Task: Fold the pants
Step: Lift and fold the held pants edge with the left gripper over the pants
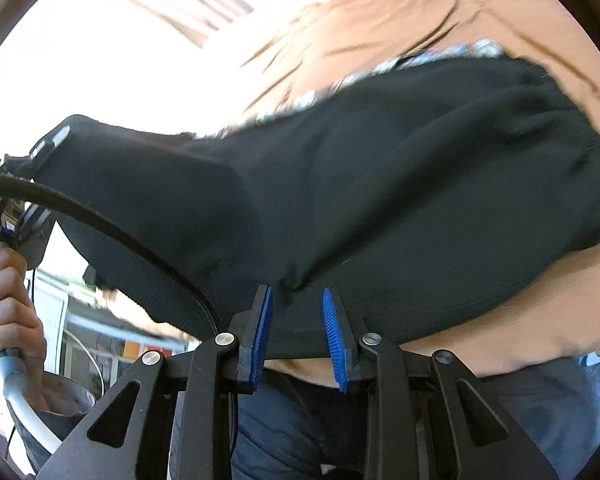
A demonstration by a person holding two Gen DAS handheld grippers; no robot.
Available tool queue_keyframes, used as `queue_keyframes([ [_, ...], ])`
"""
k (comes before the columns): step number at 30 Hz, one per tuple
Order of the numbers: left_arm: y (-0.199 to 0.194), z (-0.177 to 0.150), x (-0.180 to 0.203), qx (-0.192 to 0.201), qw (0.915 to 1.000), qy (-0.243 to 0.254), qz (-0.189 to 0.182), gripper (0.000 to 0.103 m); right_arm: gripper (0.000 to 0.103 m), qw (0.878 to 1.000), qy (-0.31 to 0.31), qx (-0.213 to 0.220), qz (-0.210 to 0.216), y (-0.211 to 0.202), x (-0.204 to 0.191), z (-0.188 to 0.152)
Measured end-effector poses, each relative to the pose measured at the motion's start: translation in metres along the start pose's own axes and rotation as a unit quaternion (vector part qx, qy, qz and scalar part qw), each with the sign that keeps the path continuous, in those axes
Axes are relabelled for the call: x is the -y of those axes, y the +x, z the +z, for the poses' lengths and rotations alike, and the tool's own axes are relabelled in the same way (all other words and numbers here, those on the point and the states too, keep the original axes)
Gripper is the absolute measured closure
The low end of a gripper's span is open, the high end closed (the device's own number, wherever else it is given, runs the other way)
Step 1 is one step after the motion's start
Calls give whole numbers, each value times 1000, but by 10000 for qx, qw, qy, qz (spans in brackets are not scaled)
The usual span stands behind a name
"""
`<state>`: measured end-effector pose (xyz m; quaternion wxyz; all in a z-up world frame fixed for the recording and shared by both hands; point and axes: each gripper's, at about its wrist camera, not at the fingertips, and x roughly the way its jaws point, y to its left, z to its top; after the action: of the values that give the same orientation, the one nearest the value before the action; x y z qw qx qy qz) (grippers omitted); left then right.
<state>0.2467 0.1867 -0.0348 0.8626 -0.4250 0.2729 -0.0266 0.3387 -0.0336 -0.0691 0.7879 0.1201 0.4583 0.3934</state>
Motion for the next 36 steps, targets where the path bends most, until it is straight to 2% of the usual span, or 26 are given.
queue_keyframes([
  [1, 4, 1, 5, -42, 10000, 52, -17, 95, 77, 10000, 36, 57, 6, -8, 4, 1],
  [3, 12, 0, 15, -128, 9998, 155, -68, 95, 61, 9997, 120, 225, 5, -27, 16, 4],
  [5, 20, -1, 23, -213, 9994, 259, -103, 95, 56, 9991, 185, 391, -22, -44, 26, 5],
  [10, 48, -3, 46, -439, 9977, 483, -186, 95, 56, 9959, 505, 739, -158, -85, 56, 4],
  [13, 61, -6, 55, -568, 9966, 555, -228, 95, 54, 9941, 645, 843, -214, -106, 69, -11],
  [15, 71, -11, 64, -671, 9955, 621, -262, 95, 50, 9928, 747, 898, -252, -112, 76, -14],
  [19, 94, -23, 80, -913, 9922, 775, -353, 95, 50, 9900, 940, 995, -332, -127, 93, -21],
  [28, 156, -62, 105, -1594, 9808, 1000, -505, 95, 50, 9862, 1183, 1010, -562, -148, 113, -34],
  [36, 197, -114, 122, -2274, 9649, 1185, -568, 95, 50, 9830, 1382, 993, -688, -172, 128, -50],
])
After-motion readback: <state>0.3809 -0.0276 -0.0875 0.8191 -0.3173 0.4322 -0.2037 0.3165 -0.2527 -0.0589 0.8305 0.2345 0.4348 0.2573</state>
